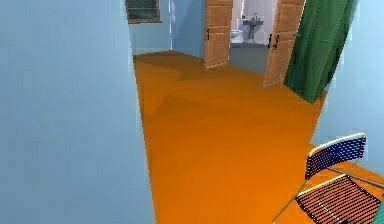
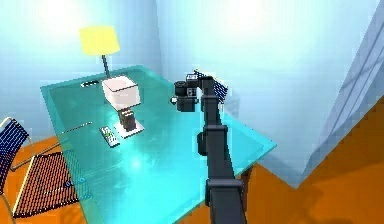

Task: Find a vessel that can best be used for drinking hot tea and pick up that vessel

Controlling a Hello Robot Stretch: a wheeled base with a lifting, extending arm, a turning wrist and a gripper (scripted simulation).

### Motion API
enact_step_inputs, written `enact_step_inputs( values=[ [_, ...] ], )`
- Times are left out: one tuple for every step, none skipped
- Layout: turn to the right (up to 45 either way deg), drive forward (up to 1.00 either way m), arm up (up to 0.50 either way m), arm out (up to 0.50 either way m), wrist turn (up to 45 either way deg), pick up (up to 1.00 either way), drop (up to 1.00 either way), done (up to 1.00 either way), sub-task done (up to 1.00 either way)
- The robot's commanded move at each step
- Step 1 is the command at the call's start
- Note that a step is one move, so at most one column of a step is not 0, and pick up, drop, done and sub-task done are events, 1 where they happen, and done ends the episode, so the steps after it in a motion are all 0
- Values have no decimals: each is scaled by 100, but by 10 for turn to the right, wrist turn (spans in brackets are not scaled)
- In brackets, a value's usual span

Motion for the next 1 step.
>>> enact_step_inputs(
  values=[
    [0, 0, 0, 0, 270, 0, 0, 0, 0]
  ],
)
